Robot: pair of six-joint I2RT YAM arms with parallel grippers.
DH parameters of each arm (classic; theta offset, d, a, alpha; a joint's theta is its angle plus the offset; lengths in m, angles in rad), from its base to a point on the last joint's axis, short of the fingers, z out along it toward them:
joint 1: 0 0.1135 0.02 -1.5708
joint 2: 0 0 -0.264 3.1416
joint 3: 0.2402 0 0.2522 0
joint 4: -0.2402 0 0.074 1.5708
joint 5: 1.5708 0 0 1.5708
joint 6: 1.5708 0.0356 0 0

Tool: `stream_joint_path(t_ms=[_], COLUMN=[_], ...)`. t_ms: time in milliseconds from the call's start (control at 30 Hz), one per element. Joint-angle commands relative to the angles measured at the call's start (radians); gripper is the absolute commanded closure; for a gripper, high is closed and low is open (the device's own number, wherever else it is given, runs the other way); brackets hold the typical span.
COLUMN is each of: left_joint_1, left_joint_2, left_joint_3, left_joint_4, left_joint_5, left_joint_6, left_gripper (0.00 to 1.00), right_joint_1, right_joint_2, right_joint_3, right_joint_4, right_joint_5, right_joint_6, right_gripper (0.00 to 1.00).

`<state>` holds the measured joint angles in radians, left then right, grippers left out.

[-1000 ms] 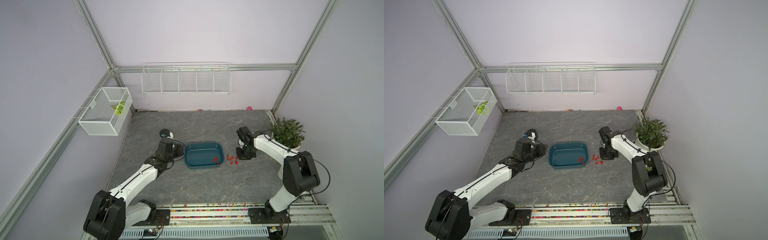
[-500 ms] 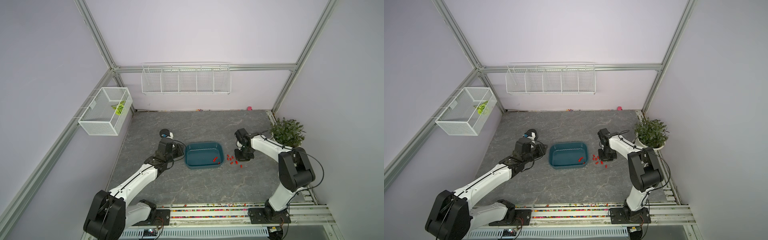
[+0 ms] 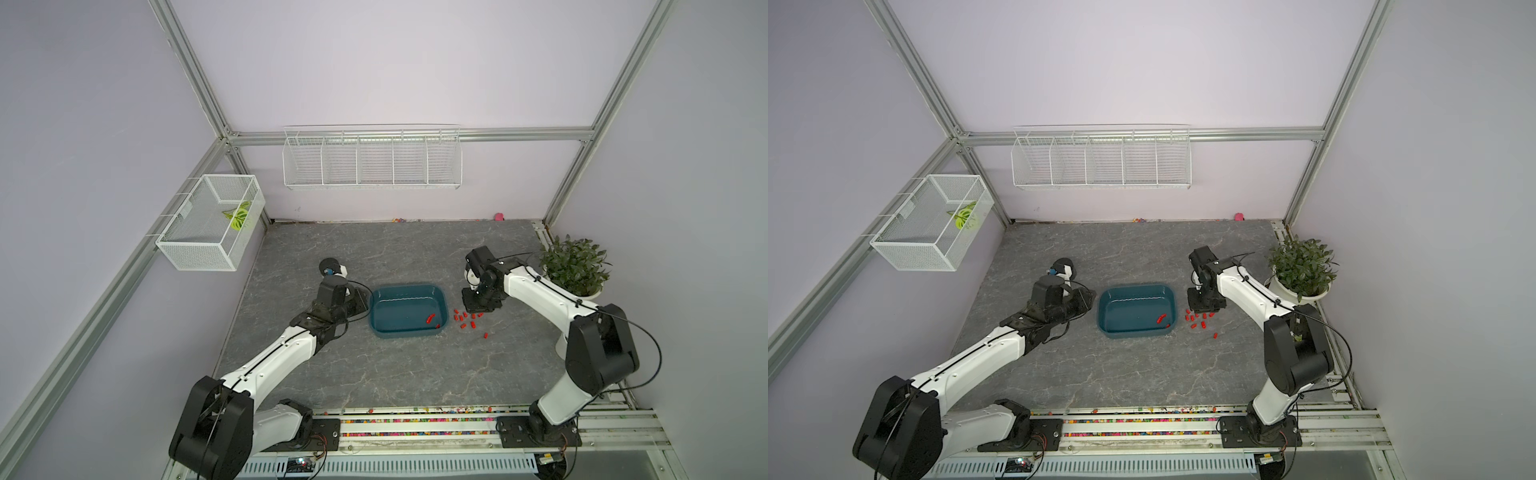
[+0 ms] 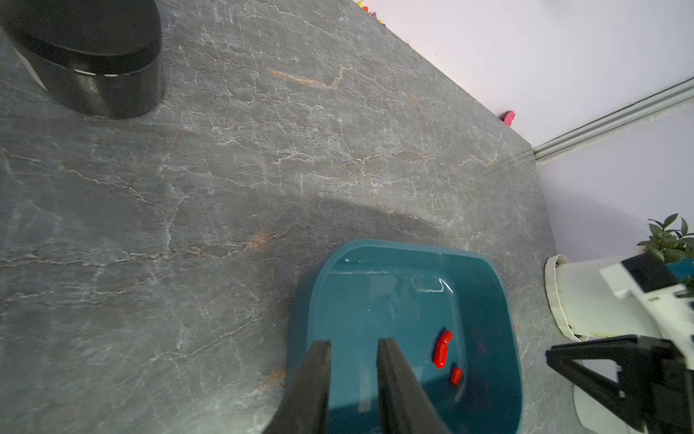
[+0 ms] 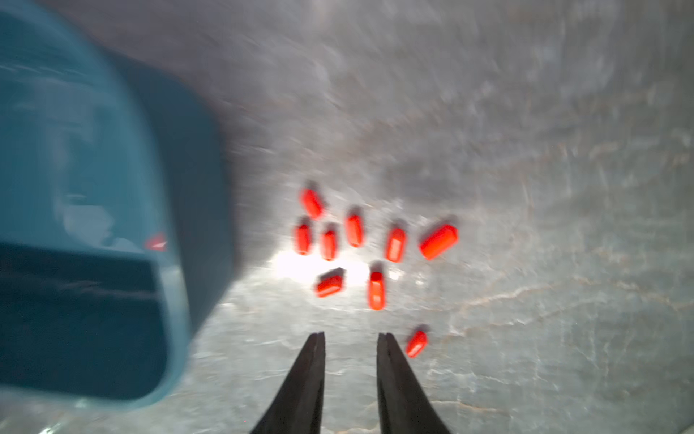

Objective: Take the screw protection sleeves out of the storage box
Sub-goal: Place the screw protection sleeve at the center of the board, then adjust the storage box at the center of the board.

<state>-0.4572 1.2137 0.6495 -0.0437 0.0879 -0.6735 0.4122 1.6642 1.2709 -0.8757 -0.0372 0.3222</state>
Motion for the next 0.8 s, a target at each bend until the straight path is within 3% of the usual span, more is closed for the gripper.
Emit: stream_joint_path(t_ms=[0,200,533,767], left_joint_1=[0.004,0.004,0.004,0.005], left_joint_2=[0.006,0.006,0.01,0.008], left_joint_3=[0.03,0.028,0.031,0.03], left_joint_4=[-0.019,-0.018,-0.016,-0.015], left_joint_5=[0.01,0.01,0.017,0.018], left_joint_6=[-0.002,-0.002,0.002,0.002], left_gripper=[0.71,0.71,0.71,0.71], right_joint_1=[0.04,0.109,0.122,0.122], right_joint_2=[0.021,0.097,0.193,0.265], right_joint_3=[0.046,0.117,0.146,0.199], right_joint_4=[-0.027,-0.033,-0.078,-0.121], right_joint_5=[-0.05,-0.072,-0.066,-0.084], right_joint_6=[0.01,0.016,0.018,0.012], right_gripper=[0.68,0.64,0.61,0.74])
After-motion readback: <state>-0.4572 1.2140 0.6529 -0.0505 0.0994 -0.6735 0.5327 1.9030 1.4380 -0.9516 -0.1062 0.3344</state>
